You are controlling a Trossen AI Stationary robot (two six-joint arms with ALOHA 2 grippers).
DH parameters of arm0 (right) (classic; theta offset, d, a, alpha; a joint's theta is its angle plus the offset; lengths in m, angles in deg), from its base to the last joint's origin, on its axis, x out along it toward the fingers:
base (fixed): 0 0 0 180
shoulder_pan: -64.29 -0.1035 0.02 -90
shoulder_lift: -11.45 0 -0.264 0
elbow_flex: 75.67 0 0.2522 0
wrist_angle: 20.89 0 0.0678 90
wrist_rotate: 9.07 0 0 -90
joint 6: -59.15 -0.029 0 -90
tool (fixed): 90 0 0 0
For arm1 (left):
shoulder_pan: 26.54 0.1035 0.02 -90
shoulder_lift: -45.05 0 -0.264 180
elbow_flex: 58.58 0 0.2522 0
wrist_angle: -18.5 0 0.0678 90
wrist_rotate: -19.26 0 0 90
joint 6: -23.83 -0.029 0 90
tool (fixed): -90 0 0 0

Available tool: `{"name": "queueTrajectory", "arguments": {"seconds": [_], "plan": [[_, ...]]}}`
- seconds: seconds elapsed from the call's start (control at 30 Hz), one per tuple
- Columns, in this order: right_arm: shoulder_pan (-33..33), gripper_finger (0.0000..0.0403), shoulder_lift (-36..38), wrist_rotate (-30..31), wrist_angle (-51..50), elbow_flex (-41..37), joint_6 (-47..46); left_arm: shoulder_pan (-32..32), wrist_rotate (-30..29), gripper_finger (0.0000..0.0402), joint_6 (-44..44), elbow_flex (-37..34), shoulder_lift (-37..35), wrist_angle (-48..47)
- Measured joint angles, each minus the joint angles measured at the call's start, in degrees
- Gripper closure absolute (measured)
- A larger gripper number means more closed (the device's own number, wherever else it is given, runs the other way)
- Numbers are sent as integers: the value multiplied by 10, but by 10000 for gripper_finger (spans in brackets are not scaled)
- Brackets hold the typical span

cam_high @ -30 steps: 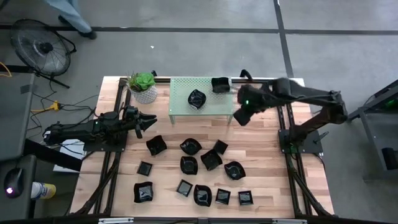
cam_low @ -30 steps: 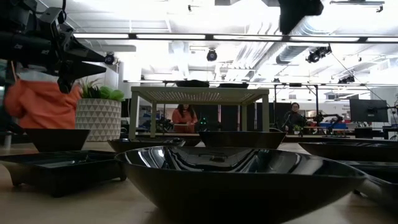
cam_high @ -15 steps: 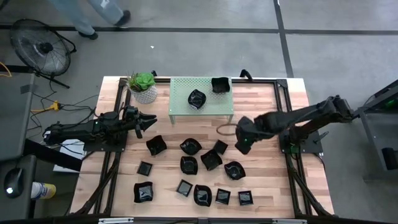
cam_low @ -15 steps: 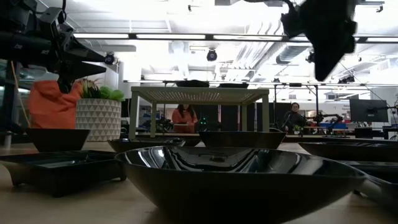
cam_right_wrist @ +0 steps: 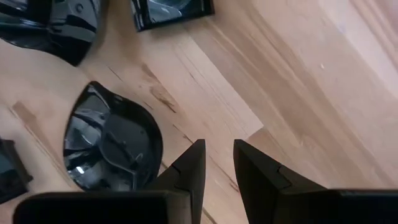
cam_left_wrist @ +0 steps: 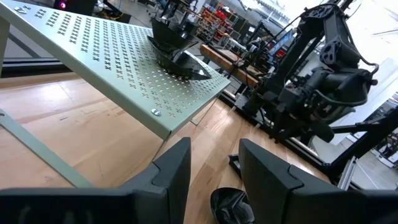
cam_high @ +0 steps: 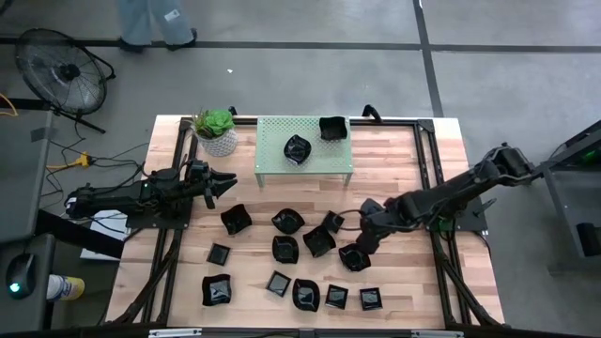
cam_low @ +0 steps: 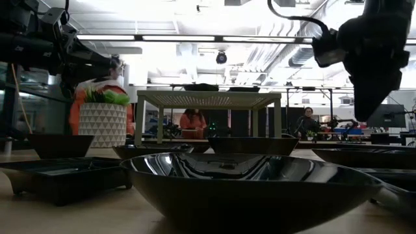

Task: Pick & Place Mini shaped plates
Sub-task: Stack the leaf shaped plate on top of the leaf shaped plate on the shelf

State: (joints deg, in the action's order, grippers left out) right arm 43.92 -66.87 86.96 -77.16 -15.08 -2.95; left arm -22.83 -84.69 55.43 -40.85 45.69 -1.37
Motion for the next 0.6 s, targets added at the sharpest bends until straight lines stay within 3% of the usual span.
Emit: {"name": "queueTrajectory", "arguments": {"seconds": [0.6], "plan": [[-42,324,-88,-26,13,37,-35,0,0,268,0,0,0,0]]}}
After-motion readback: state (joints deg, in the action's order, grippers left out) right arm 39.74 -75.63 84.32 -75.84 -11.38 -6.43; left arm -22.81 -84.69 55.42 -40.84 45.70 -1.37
